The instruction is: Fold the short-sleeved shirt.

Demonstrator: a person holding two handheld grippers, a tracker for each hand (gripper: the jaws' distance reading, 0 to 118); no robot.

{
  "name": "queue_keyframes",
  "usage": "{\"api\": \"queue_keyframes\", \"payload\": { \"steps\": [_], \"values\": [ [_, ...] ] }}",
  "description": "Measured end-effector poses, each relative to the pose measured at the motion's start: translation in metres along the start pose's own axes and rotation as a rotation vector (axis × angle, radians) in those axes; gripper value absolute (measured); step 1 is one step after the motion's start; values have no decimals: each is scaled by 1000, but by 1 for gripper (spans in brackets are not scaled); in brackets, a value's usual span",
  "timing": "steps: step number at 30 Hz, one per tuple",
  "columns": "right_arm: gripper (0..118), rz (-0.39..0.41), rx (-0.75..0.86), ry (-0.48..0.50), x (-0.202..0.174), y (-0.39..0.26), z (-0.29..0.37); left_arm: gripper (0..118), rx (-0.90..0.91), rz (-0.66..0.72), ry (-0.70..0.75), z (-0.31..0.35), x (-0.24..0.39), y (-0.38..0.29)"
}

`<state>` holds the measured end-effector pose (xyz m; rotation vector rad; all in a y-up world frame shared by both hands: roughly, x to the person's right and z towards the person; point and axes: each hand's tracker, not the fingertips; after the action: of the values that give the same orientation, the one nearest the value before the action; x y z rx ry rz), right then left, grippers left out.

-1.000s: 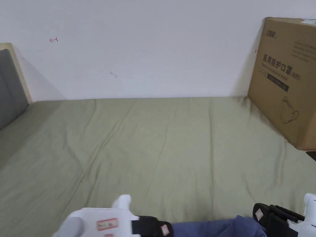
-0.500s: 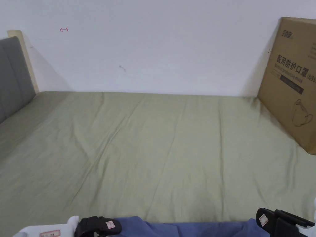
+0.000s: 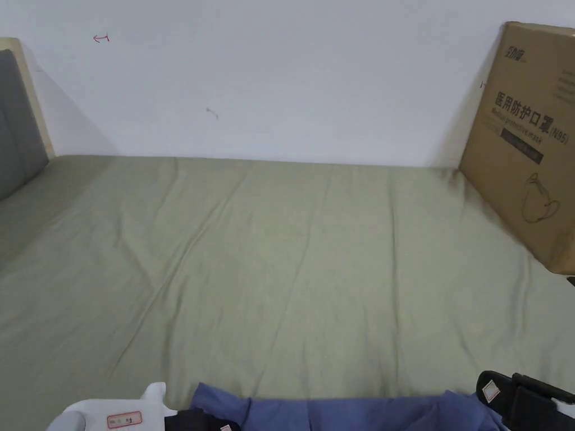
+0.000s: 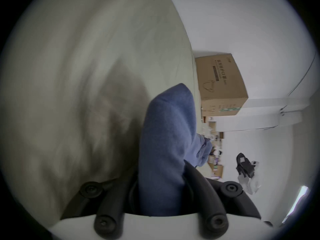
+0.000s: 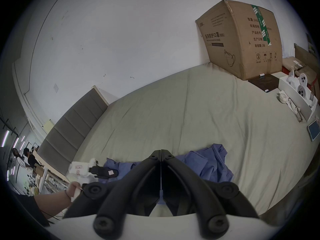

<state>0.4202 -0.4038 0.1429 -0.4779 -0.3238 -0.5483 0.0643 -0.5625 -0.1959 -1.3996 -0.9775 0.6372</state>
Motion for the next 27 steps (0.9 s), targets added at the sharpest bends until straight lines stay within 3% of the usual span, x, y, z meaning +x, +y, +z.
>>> {"api": "queue_keyframes", "payload": {
  "steps": [3, 7, 8, 10, 13, 19, 20, 21, 22, 23, 24, 27],
  "values": [
    [0, 17, 5, 29, -5, -1, 4, 9, 99, -179, 155, 47, 41, -3],
    [0, 48, 1, 73, -11, -4, 6, 9, 269, -369, 695, 122, 67, -1],
    [0, 56, 0, 80, -13, -5, 6, 9, 295, -380, 764, 132, 71, -2],
    [0, 69, -2, 95, -16, -7, 6, 10, 301, -360, 771, 151, 74, 0],
    [0, 57, -3, 131, -18, -8, 6, 10, 266, -313, 646, 127, 101, -11],
    [0, 30, 4, 143, -10, -8, 15, 12, 31, -335, 482, -7, 142, -13],
    [0, 26, 2, 139, -7, -8, 16, 18, 3, -348, 438, -29, 148, -18],
    [0, 21, -2, 134, -4, -8, 17, 34, -19, -349, 380, -46, 151, -21],
    [0, 13, -8, 127, -2, -7, 18, 80, -35, -327, 309, -60, 152, -22],
    [0, -11, -19, 117, 1, -6, 19, 108, -58, -312, 278, -74, 156, -23],
    [0, -34, -18, 122, 4, -5, 21, 115, -47, -311, 289, -82, 156, -24],
    [0, -51, 13, 129, 12, -2, 29, 111, -23, -272, 286, -81, 153, -21]
  ]
}}
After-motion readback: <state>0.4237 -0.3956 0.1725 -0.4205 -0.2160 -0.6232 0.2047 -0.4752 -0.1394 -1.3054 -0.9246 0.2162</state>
